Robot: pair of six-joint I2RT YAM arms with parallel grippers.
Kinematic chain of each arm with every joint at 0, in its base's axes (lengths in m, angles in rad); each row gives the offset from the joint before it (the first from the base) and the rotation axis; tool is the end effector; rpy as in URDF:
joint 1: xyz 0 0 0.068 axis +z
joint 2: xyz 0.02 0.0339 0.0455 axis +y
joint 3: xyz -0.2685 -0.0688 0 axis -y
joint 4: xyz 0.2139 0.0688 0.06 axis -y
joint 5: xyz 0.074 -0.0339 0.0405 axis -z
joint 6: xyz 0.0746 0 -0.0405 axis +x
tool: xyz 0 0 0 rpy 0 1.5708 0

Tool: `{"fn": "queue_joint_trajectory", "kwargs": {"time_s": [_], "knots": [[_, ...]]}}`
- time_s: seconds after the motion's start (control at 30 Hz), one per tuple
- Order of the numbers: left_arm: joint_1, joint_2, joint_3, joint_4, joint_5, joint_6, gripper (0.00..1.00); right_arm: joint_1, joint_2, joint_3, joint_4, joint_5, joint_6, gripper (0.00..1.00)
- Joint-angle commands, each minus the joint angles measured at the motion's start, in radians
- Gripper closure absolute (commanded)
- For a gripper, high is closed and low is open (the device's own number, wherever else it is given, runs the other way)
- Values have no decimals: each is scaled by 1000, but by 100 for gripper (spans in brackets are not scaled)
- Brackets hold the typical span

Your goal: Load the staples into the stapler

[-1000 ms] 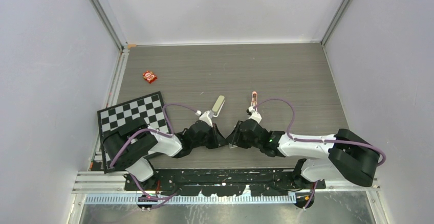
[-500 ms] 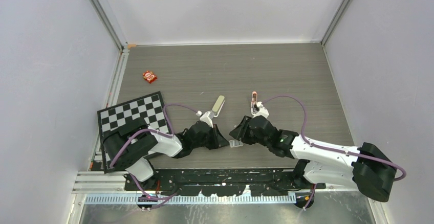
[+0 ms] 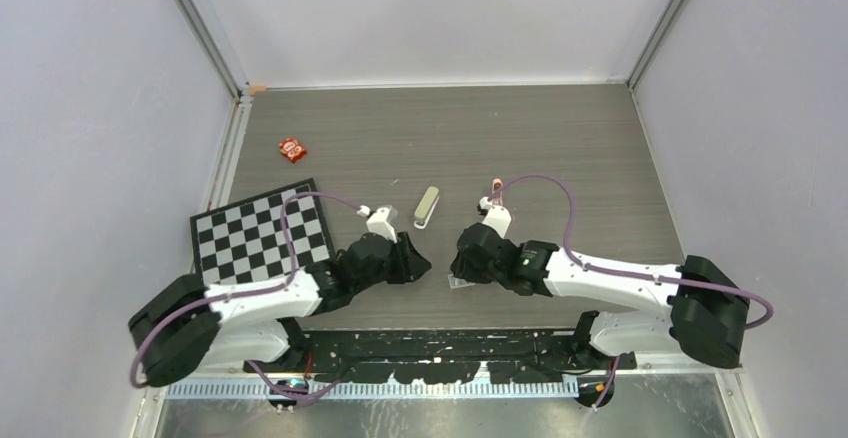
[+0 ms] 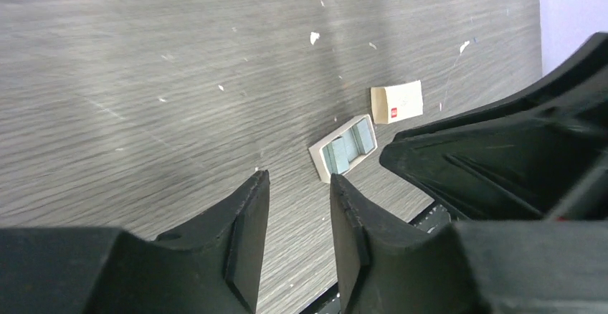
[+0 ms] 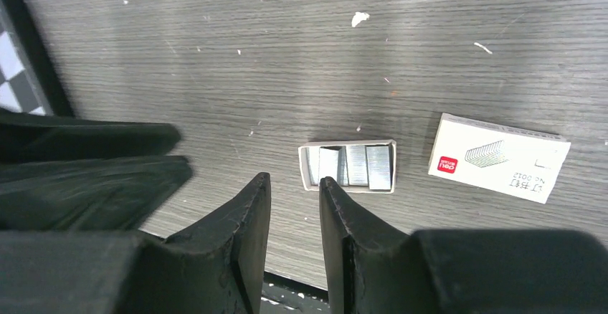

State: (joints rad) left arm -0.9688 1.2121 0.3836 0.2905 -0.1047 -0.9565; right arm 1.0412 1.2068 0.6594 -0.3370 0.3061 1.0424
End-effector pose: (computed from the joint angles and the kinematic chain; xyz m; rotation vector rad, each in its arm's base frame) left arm 0.1434 -0.1949 0.1719 -0.0539 2.2839 -0.9957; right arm 0.1357 0.1874 0.1920 0.1382 2.4806 0.5722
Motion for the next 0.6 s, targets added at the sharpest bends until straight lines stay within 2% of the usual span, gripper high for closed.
{"fn": "queue_joint_trajectory", "kwargs": {"time_s": [0.0, 0.13, 0.23, 0.27, 0.33, 0.57], "knots": [[-4, -205, 37, -274, -166, 105, 58, 35, 56, 69, -67, 88, 5, 64], [-3, -388, 77, -481, -247, 172, 50, 60, 117, 115, -101, 119, 12, 64], [-2, -505, 105, -604, -286, 202, 36, 72, 156, 140, -112, 126, 19, 64], [-2, -538, 113, -638, -295, 208, 29, 76, 168, 146, -116, 129, 22, 65], [-2, -595, 129, -695, -310, 218, 2, 83, 189, 161, -128, 133, 28, 65], [-2, -716, 141, -803, -335, 223, 0, 101, 225, 184, -169, 172, 48, 66]]}}
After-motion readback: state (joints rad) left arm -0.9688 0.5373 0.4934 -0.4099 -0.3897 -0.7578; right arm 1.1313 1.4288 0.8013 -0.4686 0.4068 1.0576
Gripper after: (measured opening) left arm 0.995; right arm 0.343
